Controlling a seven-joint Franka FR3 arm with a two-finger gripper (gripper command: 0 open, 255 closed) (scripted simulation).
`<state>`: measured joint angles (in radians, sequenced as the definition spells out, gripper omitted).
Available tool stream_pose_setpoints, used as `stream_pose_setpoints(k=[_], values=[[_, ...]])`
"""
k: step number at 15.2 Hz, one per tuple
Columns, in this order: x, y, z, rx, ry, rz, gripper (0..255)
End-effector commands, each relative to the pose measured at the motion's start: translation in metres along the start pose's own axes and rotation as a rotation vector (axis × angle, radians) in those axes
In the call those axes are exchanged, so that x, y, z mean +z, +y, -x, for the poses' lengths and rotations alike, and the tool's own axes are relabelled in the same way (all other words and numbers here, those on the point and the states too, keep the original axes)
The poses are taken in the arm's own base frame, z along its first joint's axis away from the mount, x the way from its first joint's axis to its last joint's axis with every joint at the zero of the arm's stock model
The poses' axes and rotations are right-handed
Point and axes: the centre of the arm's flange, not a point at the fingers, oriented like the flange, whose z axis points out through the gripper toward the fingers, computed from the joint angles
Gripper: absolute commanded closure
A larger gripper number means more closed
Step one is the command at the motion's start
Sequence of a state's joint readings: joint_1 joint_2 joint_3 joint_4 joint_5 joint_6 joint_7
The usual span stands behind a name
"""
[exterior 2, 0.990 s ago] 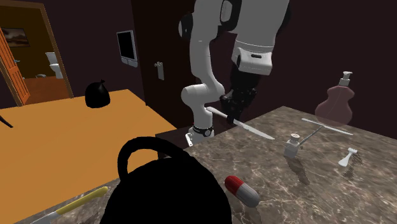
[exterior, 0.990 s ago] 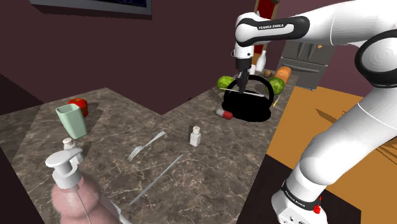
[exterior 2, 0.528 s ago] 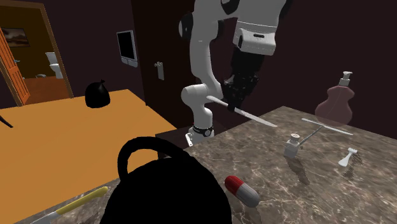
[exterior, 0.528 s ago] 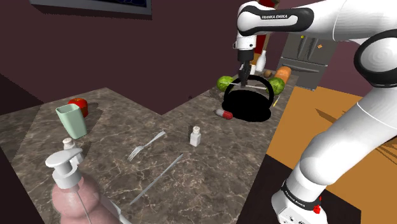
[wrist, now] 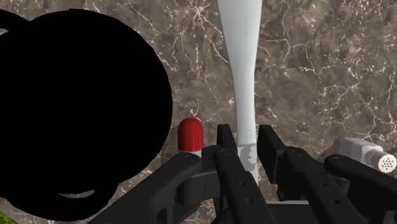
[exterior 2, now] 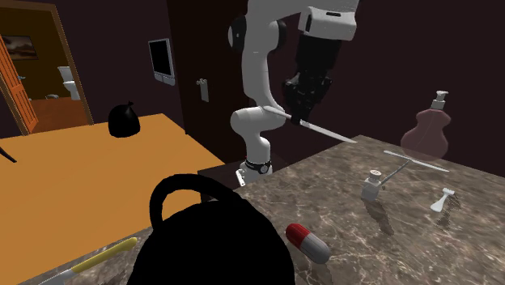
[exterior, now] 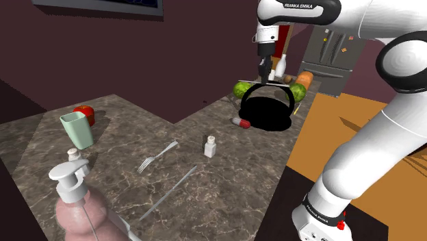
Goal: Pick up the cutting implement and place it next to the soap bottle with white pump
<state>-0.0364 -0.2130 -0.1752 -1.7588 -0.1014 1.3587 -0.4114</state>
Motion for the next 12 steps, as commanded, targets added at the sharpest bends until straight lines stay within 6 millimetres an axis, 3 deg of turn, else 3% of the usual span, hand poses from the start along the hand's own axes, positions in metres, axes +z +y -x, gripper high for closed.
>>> stream_pose_setpoints(k=[1,12], values=[[-0.010,-0.001,0.002,0.000,0.000,0.000,255],[-0.067,-0.002,0.014,0.000,0.000,0.000,255]])
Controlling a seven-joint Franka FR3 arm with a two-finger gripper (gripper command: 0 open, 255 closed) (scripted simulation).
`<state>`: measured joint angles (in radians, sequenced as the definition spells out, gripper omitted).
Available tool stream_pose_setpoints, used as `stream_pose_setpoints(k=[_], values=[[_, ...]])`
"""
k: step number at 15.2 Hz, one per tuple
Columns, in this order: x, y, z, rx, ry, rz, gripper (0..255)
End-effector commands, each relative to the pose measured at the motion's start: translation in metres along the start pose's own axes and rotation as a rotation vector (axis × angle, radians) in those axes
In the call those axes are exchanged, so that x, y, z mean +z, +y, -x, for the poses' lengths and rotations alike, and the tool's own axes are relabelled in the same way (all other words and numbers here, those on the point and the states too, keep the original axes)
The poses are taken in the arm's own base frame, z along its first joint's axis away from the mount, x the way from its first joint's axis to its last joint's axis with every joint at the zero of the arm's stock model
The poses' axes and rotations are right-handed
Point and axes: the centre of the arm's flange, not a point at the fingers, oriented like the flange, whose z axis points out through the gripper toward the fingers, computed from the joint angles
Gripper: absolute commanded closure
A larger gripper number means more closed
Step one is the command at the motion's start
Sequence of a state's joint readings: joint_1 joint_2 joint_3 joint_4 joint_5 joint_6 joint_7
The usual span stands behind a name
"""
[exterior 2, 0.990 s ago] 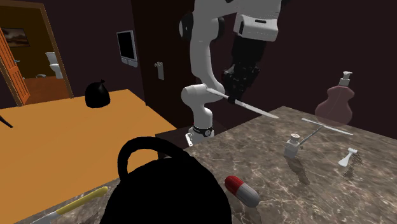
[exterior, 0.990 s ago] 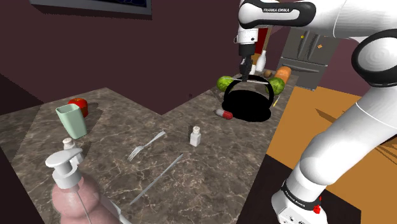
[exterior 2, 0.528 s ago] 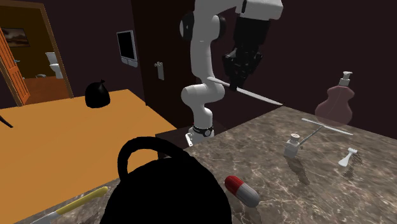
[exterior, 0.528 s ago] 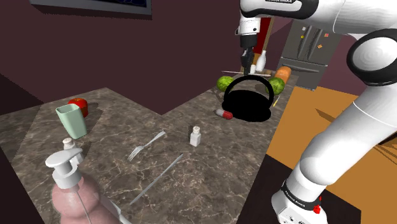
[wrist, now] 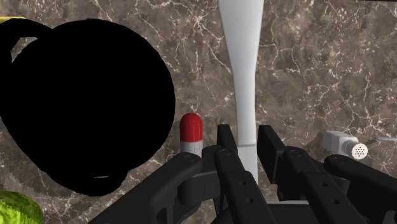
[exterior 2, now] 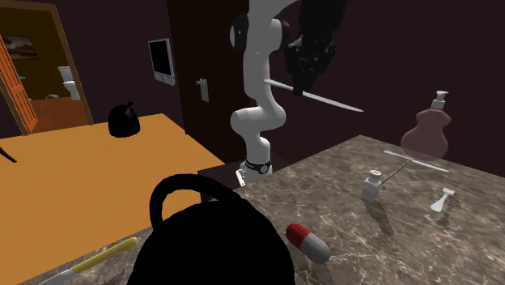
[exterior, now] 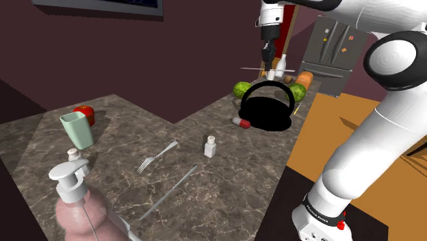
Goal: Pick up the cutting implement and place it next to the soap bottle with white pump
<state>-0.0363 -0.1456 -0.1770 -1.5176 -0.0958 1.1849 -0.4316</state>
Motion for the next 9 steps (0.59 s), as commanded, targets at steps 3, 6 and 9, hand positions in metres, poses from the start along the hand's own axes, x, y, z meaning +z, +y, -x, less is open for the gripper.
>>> stream_pose_setpoints(k=[3,6,9], values=[[-0.005,-0.027,0.005,0.000,0.000,0.000,255],[-0.004,-0.066,0.010,0.000,0.000,0.000,255],[-0.002,-0.105,0.015,0.000,0.000,0.000,255]])
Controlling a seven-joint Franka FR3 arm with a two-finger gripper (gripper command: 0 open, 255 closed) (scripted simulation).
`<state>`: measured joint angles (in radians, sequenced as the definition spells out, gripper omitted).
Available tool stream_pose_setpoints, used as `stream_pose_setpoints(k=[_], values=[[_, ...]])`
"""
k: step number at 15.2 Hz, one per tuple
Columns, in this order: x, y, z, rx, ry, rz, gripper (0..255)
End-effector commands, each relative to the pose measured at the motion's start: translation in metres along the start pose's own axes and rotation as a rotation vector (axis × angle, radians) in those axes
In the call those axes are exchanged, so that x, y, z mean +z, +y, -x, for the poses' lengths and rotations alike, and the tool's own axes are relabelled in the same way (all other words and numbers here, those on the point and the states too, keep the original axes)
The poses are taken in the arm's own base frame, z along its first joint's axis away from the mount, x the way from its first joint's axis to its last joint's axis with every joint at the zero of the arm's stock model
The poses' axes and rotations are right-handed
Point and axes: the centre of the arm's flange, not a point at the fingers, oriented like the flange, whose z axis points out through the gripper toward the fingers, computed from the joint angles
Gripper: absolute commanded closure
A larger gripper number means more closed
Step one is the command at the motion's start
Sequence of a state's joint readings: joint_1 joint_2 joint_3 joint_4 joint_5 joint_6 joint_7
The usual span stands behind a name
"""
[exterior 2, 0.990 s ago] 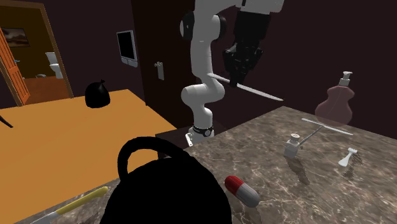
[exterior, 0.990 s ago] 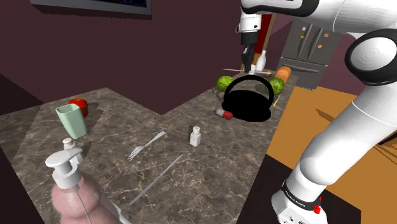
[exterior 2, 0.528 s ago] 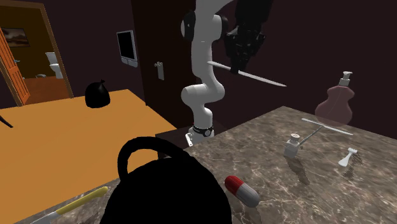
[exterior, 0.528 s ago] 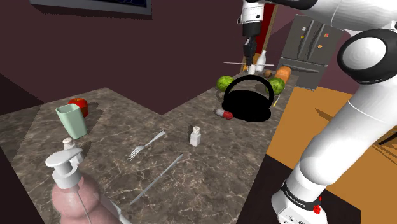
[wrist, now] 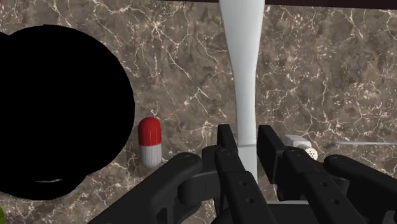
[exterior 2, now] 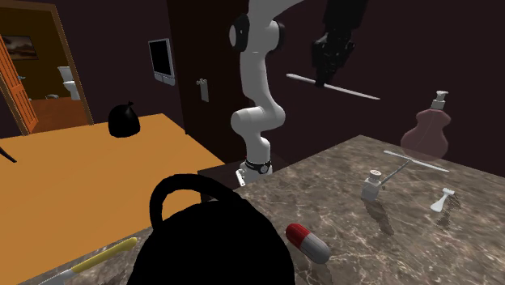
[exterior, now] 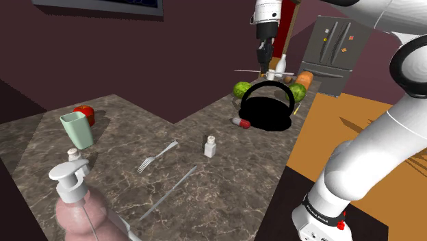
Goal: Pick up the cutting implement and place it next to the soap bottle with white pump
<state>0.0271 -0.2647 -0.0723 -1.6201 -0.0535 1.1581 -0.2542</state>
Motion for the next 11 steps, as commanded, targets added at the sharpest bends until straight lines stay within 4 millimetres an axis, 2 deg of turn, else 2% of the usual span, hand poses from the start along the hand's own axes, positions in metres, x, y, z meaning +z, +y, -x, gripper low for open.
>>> stream_pose_setpoints(k=[1,11], values=[[0.002,-0.028,0.004,0.002,-0.001,0.000,255],[0.008,-0.158,0.021,0.002,-0.001,0.000,255]])
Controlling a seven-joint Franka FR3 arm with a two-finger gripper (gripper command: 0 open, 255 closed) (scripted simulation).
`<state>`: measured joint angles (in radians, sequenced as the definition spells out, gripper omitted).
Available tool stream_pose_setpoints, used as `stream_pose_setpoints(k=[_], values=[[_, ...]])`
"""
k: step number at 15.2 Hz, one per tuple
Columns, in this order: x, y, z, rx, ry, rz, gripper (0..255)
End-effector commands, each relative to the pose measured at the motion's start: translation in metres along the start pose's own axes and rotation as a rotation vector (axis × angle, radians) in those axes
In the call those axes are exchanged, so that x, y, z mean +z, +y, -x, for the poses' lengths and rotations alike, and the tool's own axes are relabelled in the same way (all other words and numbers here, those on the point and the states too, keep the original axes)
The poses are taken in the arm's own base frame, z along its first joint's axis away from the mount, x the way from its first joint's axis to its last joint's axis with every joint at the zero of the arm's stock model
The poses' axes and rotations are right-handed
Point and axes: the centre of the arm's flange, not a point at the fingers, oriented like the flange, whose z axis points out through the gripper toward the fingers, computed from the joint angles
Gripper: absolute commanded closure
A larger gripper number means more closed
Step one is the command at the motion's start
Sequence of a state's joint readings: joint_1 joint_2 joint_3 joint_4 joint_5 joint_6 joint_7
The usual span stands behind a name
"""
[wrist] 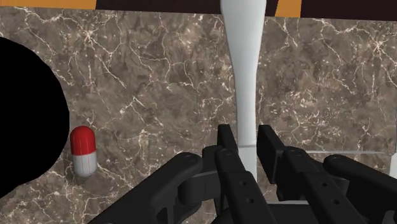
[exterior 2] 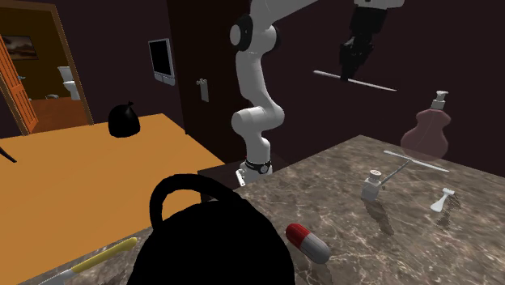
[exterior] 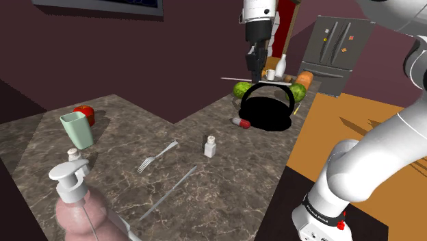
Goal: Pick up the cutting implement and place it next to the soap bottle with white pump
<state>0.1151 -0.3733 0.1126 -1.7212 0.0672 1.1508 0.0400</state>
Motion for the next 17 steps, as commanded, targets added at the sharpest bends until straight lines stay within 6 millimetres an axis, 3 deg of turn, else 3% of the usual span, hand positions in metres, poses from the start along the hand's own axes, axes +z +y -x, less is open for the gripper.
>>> stream_pose_setpoints(k=[1,17], values=[[0.001,-0.025,0.002,0.002,0.000,0.000,255],[0.010,-0.234,0.030,0.002,0.000,0.000,255]])
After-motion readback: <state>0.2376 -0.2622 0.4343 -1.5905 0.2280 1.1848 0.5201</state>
